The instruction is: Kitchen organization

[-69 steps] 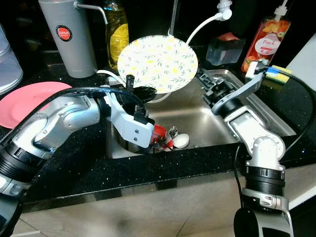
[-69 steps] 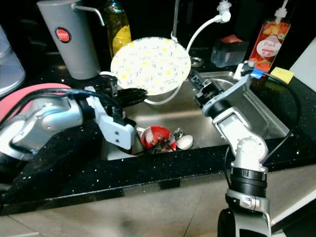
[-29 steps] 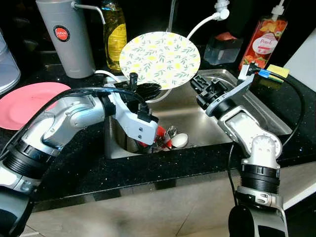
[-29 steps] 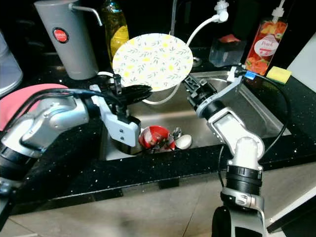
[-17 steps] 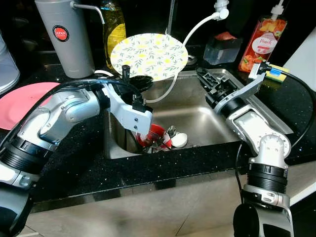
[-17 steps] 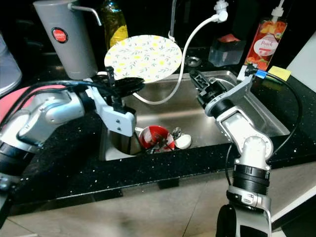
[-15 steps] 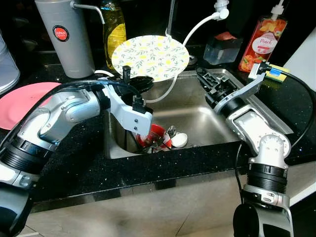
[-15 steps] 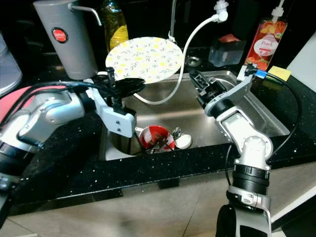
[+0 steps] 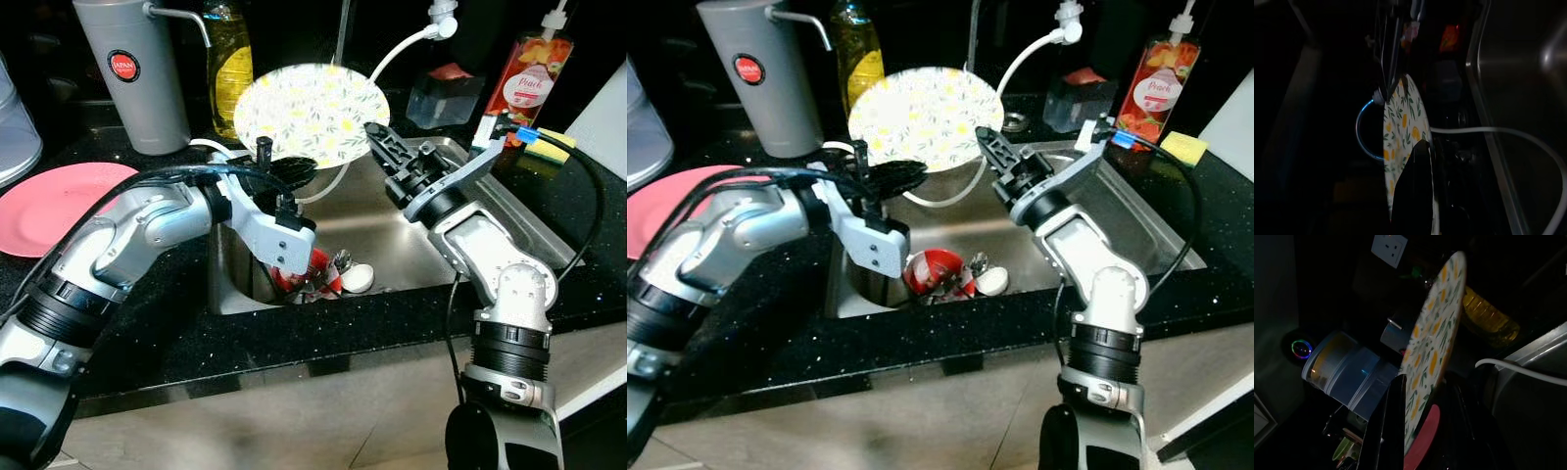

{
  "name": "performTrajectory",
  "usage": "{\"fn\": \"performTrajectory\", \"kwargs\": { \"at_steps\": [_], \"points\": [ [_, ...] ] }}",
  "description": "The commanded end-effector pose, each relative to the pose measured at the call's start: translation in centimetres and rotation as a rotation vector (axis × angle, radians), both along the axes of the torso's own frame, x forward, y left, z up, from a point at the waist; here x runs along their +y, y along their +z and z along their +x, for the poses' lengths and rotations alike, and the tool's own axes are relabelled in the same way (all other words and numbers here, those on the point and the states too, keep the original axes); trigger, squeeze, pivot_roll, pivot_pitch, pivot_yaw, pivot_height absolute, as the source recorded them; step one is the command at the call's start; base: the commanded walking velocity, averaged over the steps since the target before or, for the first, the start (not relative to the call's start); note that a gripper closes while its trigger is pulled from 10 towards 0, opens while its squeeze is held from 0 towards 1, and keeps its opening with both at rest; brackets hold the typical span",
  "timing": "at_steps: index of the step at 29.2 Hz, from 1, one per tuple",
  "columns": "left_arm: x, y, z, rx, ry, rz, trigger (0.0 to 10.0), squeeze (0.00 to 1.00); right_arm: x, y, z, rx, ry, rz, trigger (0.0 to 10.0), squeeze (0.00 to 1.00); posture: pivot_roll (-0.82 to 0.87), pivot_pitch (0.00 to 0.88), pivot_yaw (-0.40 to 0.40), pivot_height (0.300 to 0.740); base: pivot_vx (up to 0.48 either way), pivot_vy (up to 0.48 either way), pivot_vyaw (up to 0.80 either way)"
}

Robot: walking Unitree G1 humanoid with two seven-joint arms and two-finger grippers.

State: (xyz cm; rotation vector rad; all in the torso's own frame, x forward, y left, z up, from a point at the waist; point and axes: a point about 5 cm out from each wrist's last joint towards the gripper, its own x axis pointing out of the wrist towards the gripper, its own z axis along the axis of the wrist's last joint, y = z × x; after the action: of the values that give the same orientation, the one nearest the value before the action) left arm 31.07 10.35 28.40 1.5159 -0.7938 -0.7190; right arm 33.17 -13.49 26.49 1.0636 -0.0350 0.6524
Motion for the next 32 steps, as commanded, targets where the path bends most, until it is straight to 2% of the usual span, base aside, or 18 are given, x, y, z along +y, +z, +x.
{"fn": "performTrajectory", "kwargs": {
  "at_steps": [1, 7, 8, 9, 19, 22, 23, 24, 25, 26, 27, 29, 30, 31, 32],
  "points": [
    [-0.8, -0.4, -0.3, 0.004, -0.033, 0.009, 10.0, 0.00, 0.5, 0.4, -0.3, -0.022, 0.026, -0.004, 10.0, 0.00, 0.07, 0.000, -0.033, 0.740, 0.000, 0.000, 0.00],
    [-1.3, -0.6, -0.5, 0.010, -0.056, 0.010, 10.0, 0.00, 1.2, -0.2, -0.3, 0.008, 0.046, -0.015, 10.0, 0.00, 0.07, 0.000, -0.033, 0.740, 0.000, 0.000, 0.00],
    [-1.3, -0.6, -0.5, 0.011, -0.057, 0.012, 10.0, 0.00, 1.2, -0.3, -0.2, 0.018, 0.039, -0.016, 1.3, 0.00, 0.07, 0.000, -0.033, 0.740, 0.000, 0.000, 0.00],
    [-1.3, -0.6, -0.6, 0.011, -0.058, 0.014, 10.0, 0.00, 1.2, -0.4, -0.2, 0.024, 0.032, -0.016, 0.0, 0.00, 0.07, 0.000, -0.036, 0.740, 0.000, 0.000, 0.00],
    [-1.3, -0.6, -0.6, -0.002, -0.060, 0.022, 10.0, 0.00, 0.9, -0.5, -0.1, 0.023, 0.009, -0.016, 0.0, 0.00, 0.08, 0.000, -0.036, 0.740, 0.000, 0.000, 0.00],
    [-1.4, -0.9, -0.7, 0.069, -0.056, -0.010, 10.0, 0.00, 0.9, -0.6, -0.1, 0.023, 0.006, -0.021, 0.0, 0.00, 0.08, 0.000, -0.036, 0.740, 0.000, 0.000, 0.00],
    [-1.4, -1.2, -0.9, 0.124, -0.064, -0.021, 10.0, 1.00, 0.9, -0.6, -0.1, 0.022, 0.004, -0.029, 0.0, 0.00, 0.08, 0.000, -0.036, 0.740, 0.000, 0.000, 0.00],
    [-1.4, -1.3, -1.1, 0.162, -0.071, -0.026, 10.0, 1.00, 0.9, -0.6, -0.1, 0.022, 0.002, -0.035, 0.0, 0.00, 0.08, 0.000, -0.036, 0.740, 0.000, 0.000, 0.00],
    [-1.5, -1.0, -1.2, 0.162, -0.079, -0.061, 10.0, 1.00, 0.9, -0.7, -0.1, 0.023, -0.003, -0.050, 10.0, 0.00, 0.08, 0.000, -0.036, 0.740, 0.000, 0.000, 0.00],
    [-1.6, -0.4, -1.1, 0.188, -0.064, -0.138, 10.0, 1.00, 1.0, -0.9, -0.1, 0.024, -0.008, -0.066, 10.0, 0.00, 0.08, 0.000, -0.036, 0.740, 0.000, 0.000, 0.00],
    [-1.5, -0.5, -1.3, 0.247, -0.058, -0.124, 10.0, 0.96, 0.9, -1.0, -0.1, 0.027, -0.016, -0.078, 10.0, 0.00, 0.07, 0.000, -0.033, 0.740, 0.000, 0.000, 0.00],
    [-1.5, -0.5, -1.3, 0.247, -0.058, -0.124, 10.0, 0.96, 0.9, -1.0, -0.1, 0.027, -0.016, -0.078, 10.0, 0.00, 0.07, 0.000, -0.033, 0.740, 0.000, 0.000, 0.00],
    [-1.2, -1.0, -2.3, 0.428, -0.086, -0.137, 10.0, 0.00, 0.4, -1.3, 0.2, 0.042, -0.054, -0.102, 10.0, 0.00, 0.07, 0.000, -0.032, 0.740, 0.000, 0.000, 0.00],
    [-1.2, -1.0, -2.3, 0.428, -0.086, -0.137, 10.0, 0.00, 0.4, -1.3, 0.2, 0.042, -0.054, -0.102, 10.0, 0.00, 0.07, 0.000, -0.032, 0.740, 0.000, 0.000, 0.00],
    [-1.1, -1.2, -2.7, 0.503, -0.103, -0.158, 10.0, 0.00, 0.0, -1.4, 0.4, 0.049, -0.076, -0.110, 10.0, 0.00, 0.07, 0.000, -0.032, 0.740, 0.000, 0.000, 0.00]
  ]
}}
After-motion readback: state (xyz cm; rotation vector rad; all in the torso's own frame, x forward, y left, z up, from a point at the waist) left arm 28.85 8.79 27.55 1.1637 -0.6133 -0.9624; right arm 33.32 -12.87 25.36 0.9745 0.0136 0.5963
